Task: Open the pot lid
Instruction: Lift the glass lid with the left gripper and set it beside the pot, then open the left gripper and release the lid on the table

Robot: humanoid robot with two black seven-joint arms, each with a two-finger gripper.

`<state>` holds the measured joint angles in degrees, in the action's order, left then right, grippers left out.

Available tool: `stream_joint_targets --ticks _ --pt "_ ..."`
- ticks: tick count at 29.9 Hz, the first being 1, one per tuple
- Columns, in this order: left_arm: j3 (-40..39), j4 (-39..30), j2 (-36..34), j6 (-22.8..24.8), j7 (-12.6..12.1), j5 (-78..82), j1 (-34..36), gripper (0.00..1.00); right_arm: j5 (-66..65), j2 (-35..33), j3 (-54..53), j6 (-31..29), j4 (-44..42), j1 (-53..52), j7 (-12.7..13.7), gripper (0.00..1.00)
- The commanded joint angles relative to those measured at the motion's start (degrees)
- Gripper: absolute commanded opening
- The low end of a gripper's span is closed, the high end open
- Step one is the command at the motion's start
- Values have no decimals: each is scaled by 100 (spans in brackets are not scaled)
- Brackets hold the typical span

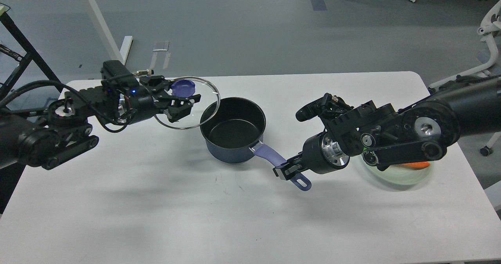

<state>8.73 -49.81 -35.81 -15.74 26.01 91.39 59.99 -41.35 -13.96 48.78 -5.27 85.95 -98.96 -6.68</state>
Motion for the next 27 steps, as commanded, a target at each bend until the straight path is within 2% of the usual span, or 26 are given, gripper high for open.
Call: stream_joint_targets --ticks 1,8,16,20,22,25,27 --pt "14 479 -111 -131 18 -349 -285 43 4 -19 -1 -1 9 0 8 24" --pt "49 1447 -5 -482 88 -367 -1129 45 13 -37 34 -9 1 0 26 24" --pt "242 1992 399 -597 97 -385 -1332 49 -13 -54 35 -9 -17 8 26 24" --pt "287 2124 495 -597 106 -394 -1367 57 4 -54 26 -9 -17 8 26 24" --pt "278 2151 531 -615 115 -402 -1403 65 4 -54 26 -9 -17 8 26 24" --pt "278 2142 540 -650 123 -577 -1420 82 -39 -54 26 -9 -35 26 26 24" --pt "287 2142 540 -659 123 -823 -1438 85 -66 -54 26 -9 -35 35 26 24"
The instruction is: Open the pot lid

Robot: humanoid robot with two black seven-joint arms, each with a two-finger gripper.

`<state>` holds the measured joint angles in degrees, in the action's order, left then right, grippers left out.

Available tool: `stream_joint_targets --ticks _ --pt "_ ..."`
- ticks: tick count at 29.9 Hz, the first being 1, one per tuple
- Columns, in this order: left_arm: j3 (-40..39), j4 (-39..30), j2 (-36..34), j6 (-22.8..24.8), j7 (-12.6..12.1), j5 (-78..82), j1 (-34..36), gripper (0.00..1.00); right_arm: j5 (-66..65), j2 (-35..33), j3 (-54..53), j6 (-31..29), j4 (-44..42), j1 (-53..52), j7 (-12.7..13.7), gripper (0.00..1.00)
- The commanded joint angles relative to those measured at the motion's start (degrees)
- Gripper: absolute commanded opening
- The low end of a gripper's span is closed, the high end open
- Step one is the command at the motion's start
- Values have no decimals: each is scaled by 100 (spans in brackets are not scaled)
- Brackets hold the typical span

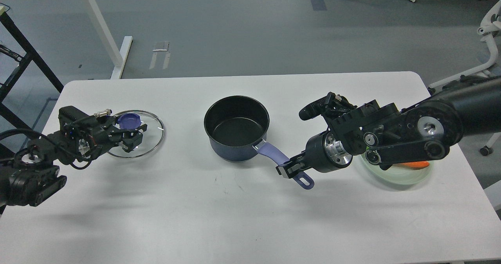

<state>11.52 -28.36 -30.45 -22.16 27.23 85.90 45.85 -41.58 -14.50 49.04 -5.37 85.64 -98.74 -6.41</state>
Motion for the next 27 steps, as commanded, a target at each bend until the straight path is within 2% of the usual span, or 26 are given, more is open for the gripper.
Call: stream_joint_targets --ticks 1,7,10,12,15,18,21,24,27 --pt "8 -3 4 -16 1 -354 -41 86 -34 0 0 1 -4 22 -1 24" --pt "8 -3 -14 -25 1 -389 -50 92 -52 0 0 1 -92 48 -1 25" --pt "-53 -12 -57 -8 45 -617 29 97 -43 0 0 1 -92 57 -1 29" --pt "-62 -12 -66 19 77 -1055 117 99 -17 0 0 1 -92 57 -1 42" --pt "-27 -64 -58 54 77 -1846 389 99 1 -9 0 1 -92 83 -10 67" --pt "-27 -65 -49 185 77 -2471 644 99 18 -18 0 27 -92 83 -19 75" --pt "-62 -65 -40 510 77 -2954 863 99 18 -157 -35 36 -83 57 -19 80" --pt "-97 -65 -40 713 77 -3691 1136 99 36 -438 -149 27 -74 -31 -62 97" --pt "-97 -65 -49 958 54 -4745 1400 99 88 -886 -578 9 -57 -23 -80 99"
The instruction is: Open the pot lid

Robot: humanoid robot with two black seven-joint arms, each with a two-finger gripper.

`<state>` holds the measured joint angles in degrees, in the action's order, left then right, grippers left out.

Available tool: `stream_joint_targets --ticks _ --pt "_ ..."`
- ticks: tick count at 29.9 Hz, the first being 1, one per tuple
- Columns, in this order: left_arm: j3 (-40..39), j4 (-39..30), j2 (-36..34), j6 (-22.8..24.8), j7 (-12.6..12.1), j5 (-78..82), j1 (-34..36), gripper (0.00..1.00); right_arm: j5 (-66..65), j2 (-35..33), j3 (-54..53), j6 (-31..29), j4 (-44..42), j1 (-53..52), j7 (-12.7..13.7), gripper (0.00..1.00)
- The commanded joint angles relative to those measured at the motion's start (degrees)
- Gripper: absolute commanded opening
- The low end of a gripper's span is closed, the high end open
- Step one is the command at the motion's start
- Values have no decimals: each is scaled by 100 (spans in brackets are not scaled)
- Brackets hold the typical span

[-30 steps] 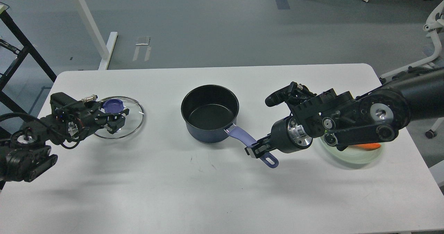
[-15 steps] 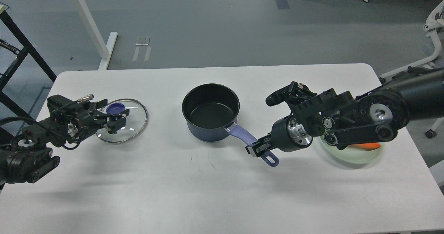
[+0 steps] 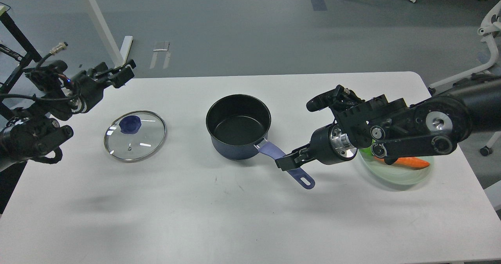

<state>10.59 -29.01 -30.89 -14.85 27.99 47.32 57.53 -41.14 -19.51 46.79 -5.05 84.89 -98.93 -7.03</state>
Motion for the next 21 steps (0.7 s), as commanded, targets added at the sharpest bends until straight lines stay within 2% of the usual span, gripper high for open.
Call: stream_joint_targets --ticks 1,5,7,11,17,21 --pt "-5 10 4 376 -31 -1205 302 99 54 -509 -477 -22 27 14 -18 99" --pt "-14 27 22 983 -40 -2541 417 99 211 -1019 -1004 22 1 76 -27 99" --pt "-22 27 40 1176 -22 -3112 426 99 343 -1527 -1434 39 -25 216 -36 99" --pt "-390 53 285 1528 -4 -3992 426 99 388 -2197 -3181 83 -209 1154 -36 99" --pt "-1620 63 821 1924 -40 -4530 356 99 388 -2137 -6248 66 -1166 3334 -36 99" --pt "-1964 63 1111 1977 -40 -4600 356 99 414 -1628 -7559 66 -1861 4074 -36 99"
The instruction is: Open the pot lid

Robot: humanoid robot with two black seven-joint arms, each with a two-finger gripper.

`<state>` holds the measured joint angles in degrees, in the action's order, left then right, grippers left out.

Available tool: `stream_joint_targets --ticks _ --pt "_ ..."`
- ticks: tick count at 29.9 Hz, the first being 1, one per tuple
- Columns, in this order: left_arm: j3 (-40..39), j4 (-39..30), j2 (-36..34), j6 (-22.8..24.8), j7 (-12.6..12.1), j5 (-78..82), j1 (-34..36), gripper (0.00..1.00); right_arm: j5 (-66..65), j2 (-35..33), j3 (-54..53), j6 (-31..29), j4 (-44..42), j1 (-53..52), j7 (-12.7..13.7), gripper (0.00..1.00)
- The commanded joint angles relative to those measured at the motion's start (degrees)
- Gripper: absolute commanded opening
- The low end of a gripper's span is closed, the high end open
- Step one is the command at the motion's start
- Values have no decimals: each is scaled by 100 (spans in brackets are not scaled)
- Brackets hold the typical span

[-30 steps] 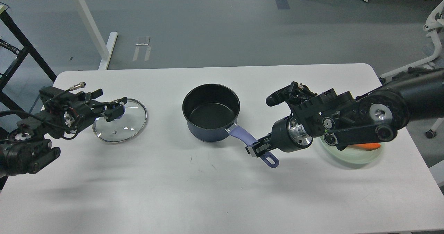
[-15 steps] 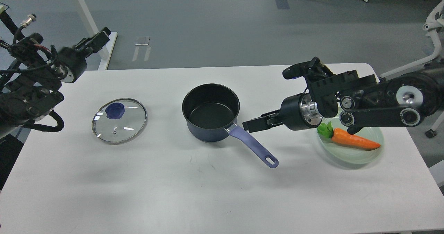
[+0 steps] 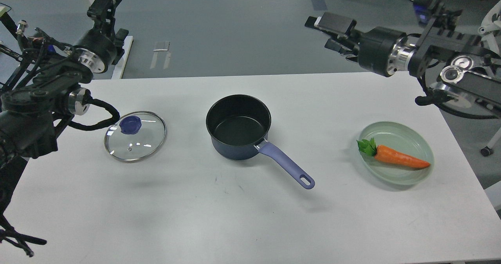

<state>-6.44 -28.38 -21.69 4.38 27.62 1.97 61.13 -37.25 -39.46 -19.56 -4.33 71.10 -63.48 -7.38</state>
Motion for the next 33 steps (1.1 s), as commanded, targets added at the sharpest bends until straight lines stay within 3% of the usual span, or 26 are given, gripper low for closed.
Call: stream_joint_targets --ticks 1,7,22,28,33 --pt "-339 -10 227 115 -2 -135 -14 99 33 516 -1205 -6 -622 669 -9 99" --pt "-498 -10 289 529 -11 -970 -22 99 278 904 -2086 29 -1299 1162 -79 99" --pt "-937 -45 306 635 15 -1718 -453 99 4549 1818 -2499 -41 -3041 1627 -106 99" --pt "-1095 -106 306 696 24 -1805 -786 99 4736 1985 -3527 -120 -3032 2155 -167 99" --pt "-1280 -256 280 723 16 -1885 -901 99 4727 2144 -3598 -226 -3041 2305 -185 99"
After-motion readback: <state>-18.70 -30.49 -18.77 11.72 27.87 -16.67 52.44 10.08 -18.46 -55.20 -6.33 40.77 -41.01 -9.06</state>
